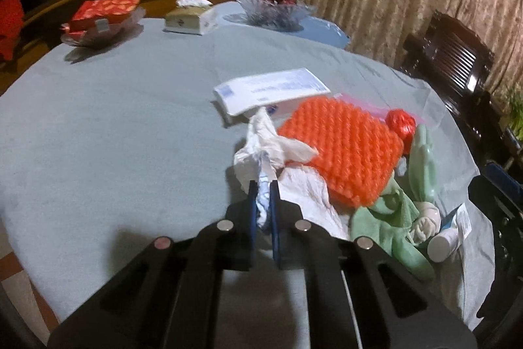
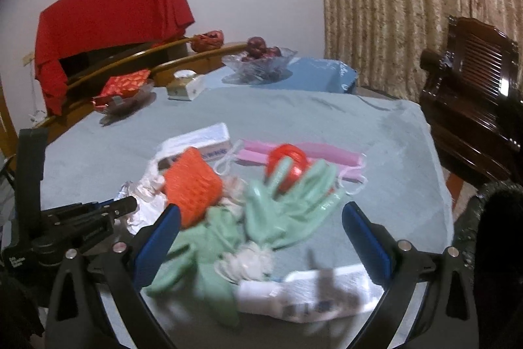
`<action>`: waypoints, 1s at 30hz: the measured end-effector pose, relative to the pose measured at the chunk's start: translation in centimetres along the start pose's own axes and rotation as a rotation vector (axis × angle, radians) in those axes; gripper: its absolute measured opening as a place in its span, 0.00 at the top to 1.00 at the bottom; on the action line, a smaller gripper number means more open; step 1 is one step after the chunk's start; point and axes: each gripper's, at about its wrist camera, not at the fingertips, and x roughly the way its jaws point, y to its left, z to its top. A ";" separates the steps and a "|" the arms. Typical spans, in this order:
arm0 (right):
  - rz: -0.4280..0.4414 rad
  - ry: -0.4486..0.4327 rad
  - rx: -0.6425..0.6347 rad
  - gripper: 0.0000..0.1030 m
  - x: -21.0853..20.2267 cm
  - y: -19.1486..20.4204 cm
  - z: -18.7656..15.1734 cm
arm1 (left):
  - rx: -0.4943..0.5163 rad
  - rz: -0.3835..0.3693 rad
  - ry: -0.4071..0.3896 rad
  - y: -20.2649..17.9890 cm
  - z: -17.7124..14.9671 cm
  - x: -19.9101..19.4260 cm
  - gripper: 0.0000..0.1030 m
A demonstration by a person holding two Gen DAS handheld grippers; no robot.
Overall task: Collect trash
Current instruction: 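Return both tools to the table and grasp the white tissue with the left gripper, then grasp the second orange foam net with the right gripper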
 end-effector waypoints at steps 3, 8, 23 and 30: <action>0.022 -0.003 -0.018 0.08 0.4 1.1 0.5 | -0.007 0.010 0.003 0.8 0.3 -0.2 0.94; 0.020 0.007 -0.013 0.08 1.1 1.6 0.5 | -0.001 -0.002 0.030 0.7 0.3 0.4 0.75; 0.040 0.008 -0.038 0.10 2.1 2.1 0.8 | -0.022 0.013 0.087 1.4 0.3 3.3 0.88; 0.089 0.008 -0.068 0.12 3.2 4.2 1.6 | -0.053 0.058 0.037 3.5 1.0 1.1 0.93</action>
